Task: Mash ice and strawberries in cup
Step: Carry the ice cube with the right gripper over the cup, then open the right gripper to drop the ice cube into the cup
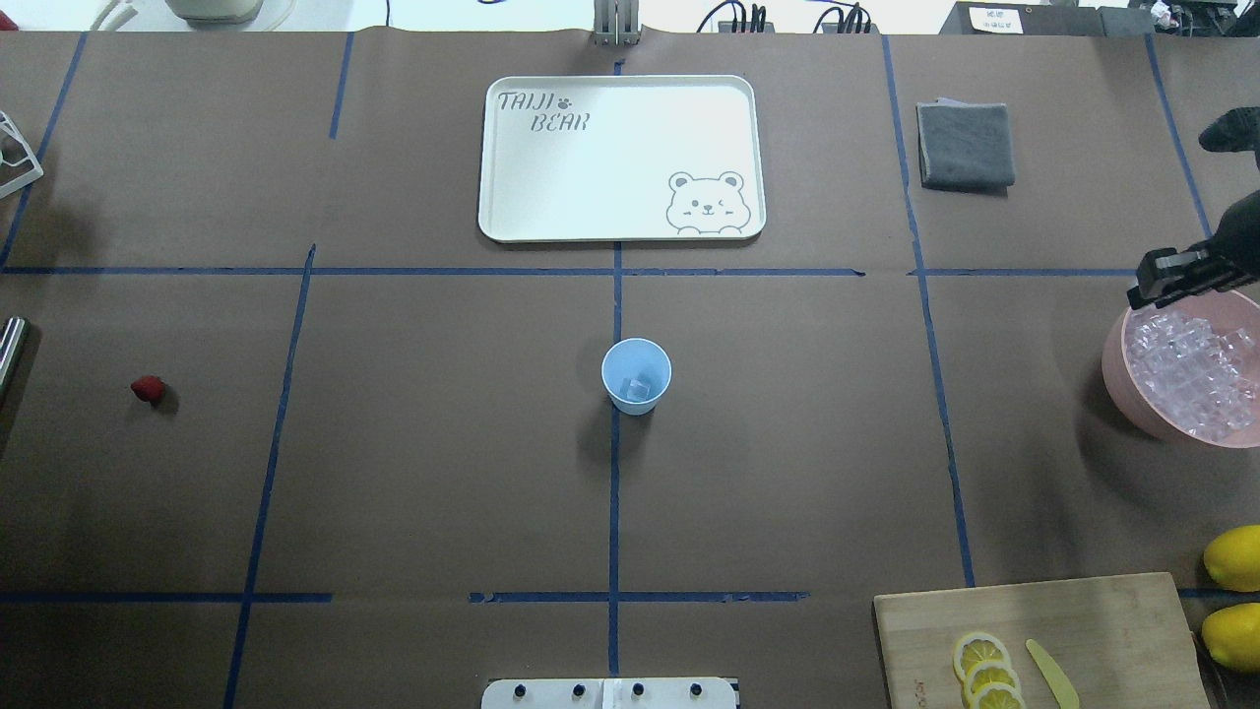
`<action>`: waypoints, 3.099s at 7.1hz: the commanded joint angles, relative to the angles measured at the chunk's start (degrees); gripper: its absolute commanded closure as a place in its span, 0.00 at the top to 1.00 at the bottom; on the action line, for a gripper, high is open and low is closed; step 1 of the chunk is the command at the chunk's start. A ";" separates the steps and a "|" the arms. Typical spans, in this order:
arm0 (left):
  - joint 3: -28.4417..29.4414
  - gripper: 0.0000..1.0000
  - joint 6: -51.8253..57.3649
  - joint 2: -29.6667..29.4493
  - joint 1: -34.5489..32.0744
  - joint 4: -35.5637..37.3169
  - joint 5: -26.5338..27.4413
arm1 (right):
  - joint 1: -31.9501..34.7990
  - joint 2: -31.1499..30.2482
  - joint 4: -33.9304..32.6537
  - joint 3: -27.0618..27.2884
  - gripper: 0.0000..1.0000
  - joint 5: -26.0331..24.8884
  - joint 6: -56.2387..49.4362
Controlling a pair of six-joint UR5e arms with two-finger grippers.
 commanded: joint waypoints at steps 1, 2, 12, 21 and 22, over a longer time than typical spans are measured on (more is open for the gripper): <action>0.00 1.00 0.10 -0.02 0.04 0.00 0.20 | -7.11 18.60 -17.13 0.40 0.00 -0.76 5.51; 0.00 1.00 0.62 -0.19 0.04 0.00 0.20 | -11.86 23.82 -19.13 -0.04 0.00 -2.59 11.74; 1.67 1.00 0.89 -2.74 2.15 0.09 0.82 | -32.64 46.47 -7.99 -25.78 0.00 -18.25 34.31; 1.76 1.00 0.80 -2.48 3.55 0.00 3.37 | -33.44 46.03 -8.25 -26.32 0.45 -17.55 34.74; 1.59 1.00 0.72 -2.48 3.47 0.00 3.37 | -33.35 45.85 -8.25 -26.15 0.52 -17.55 34.74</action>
